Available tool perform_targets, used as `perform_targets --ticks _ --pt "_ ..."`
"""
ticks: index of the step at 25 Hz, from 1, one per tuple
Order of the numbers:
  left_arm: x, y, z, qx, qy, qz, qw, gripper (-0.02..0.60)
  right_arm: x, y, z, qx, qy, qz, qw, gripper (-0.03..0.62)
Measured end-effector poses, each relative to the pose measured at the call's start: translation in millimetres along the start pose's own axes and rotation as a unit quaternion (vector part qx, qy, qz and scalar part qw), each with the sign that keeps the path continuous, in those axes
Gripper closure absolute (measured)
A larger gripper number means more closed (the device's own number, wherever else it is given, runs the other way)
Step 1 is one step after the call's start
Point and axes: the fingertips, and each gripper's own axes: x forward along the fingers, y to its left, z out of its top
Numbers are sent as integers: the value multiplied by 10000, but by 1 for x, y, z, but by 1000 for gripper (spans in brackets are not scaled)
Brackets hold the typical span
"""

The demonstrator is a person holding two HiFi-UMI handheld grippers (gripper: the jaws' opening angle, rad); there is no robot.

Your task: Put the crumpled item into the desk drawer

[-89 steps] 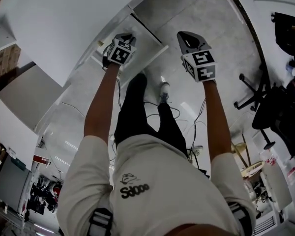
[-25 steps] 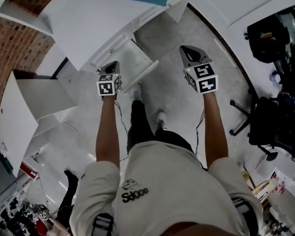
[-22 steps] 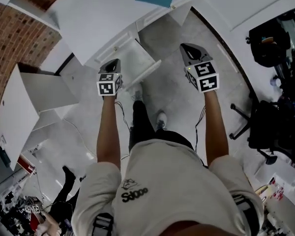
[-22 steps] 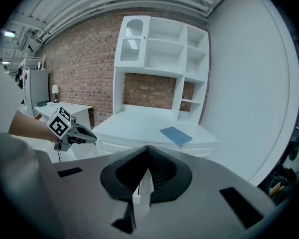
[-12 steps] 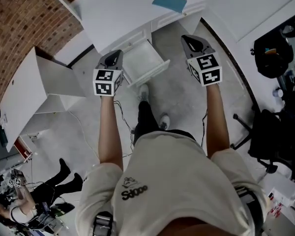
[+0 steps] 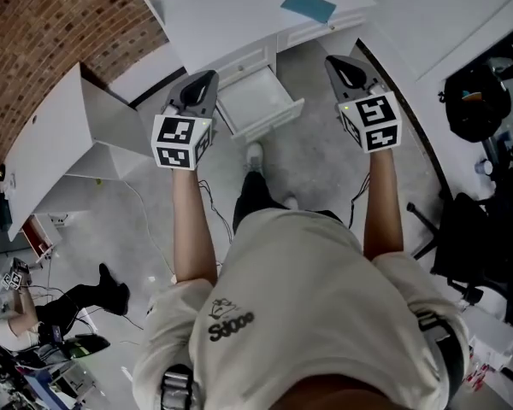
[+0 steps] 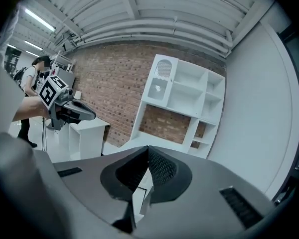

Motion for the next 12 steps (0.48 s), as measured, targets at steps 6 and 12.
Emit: perform_targets --ticks 6,12 --pt "-35 -17 32 186 -287 24 9994 563 -27 17 35 -193 -371 42 9991 588" --pt "-55 -22 43 363 -426 91 9984 563 -36 30 55 -349 -565 189 9976 588"
